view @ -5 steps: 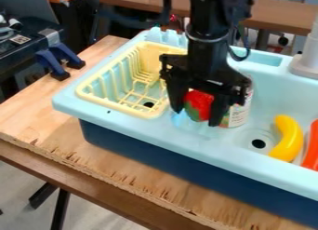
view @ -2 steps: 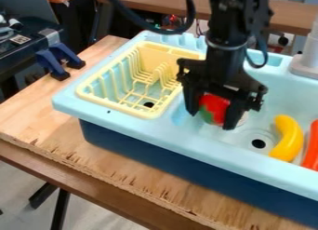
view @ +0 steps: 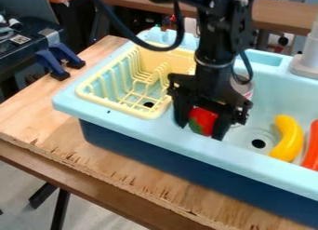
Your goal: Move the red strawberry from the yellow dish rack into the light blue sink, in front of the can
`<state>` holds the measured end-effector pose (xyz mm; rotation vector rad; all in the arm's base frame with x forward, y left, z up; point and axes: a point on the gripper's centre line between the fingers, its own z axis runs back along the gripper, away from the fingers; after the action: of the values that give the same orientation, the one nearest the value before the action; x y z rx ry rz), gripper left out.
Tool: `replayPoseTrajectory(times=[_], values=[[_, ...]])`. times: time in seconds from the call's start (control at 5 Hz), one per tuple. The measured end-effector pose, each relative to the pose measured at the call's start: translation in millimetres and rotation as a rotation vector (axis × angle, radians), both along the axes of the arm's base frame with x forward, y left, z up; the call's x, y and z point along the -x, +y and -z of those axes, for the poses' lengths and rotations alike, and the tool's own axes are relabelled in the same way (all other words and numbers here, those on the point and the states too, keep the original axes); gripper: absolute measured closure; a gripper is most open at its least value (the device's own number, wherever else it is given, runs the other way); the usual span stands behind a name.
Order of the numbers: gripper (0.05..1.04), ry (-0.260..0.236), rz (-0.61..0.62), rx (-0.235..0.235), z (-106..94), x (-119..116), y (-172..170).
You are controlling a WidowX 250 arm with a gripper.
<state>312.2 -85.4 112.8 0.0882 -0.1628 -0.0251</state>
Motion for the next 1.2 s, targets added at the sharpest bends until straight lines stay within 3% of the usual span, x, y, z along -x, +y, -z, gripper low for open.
replayPoseTrajectory(times=[0.4,0.8,1.0,1.2], values=[[0.253,0.008,0.000,-0.003,8.8,-6,-2],[0.070,0.048,-0.008,0.030,13.8,2,-8],[0.073,0.021,-0.029,0.048,2.7,5,-9],[0.075,-0.008,-0.029,0.063,-22.8,8,-12]])
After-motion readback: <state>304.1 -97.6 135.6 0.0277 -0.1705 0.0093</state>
